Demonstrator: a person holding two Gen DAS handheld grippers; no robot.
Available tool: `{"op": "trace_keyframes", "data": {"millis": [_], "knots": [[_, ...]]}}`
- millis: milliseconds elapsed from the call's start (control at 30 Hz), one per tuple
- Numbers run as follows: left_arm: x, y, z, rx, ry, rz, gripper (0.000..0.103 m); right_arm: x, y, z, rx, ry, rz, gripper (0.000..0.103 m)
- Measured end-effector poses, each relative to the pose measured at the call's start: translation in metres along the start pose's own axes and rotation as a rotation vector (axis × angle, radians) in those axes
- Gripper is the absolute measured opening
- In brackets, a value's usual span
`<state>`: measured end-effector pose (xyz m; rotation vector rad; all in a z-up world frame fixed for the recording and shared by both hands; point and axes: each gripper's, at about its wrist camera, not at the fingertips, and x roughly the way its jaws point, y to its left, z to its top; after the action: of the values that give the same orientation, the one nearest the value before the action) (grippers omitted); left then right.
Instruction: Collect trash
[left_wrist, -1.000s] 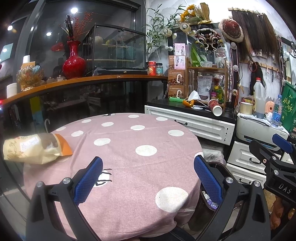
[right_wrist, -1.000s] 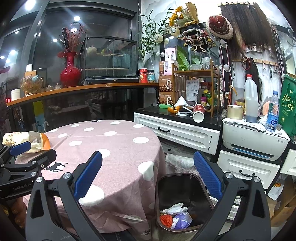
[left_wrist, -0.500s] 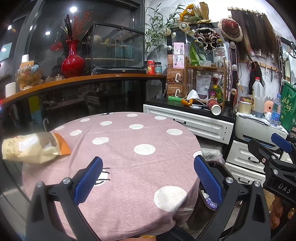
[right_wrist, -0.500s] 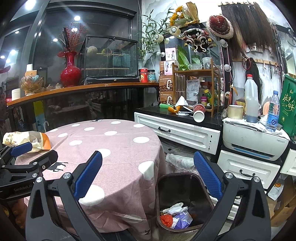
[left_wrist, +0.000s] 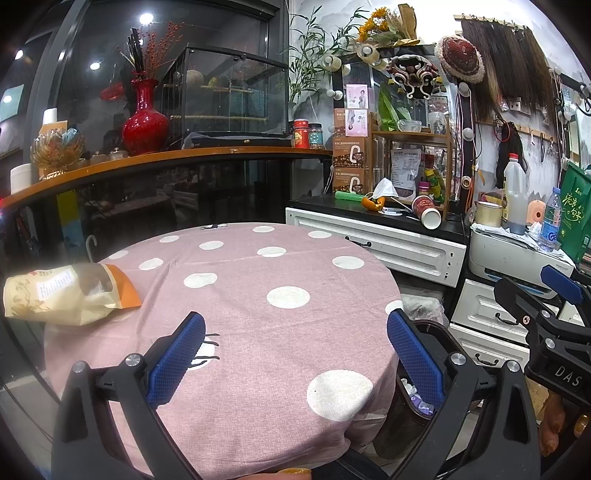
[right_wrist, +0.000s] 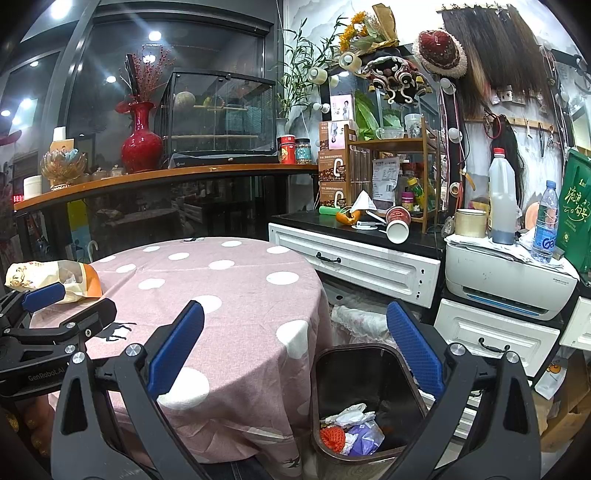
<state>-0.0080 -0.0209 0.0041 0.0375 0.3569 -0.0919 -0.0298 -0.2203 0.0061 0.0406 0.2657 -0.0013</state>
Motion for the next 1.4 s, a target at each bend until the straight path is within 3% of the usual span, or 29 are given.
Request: {"op": "trace_keyframes", "data": {"millis": [1400], "knots": [[0.0008,-0.0044,-0.0013,0.001,0.008,-0.009,0.098,0.0,0.0008,0.0004,0.001,0.003,0.002,0.097]]}}
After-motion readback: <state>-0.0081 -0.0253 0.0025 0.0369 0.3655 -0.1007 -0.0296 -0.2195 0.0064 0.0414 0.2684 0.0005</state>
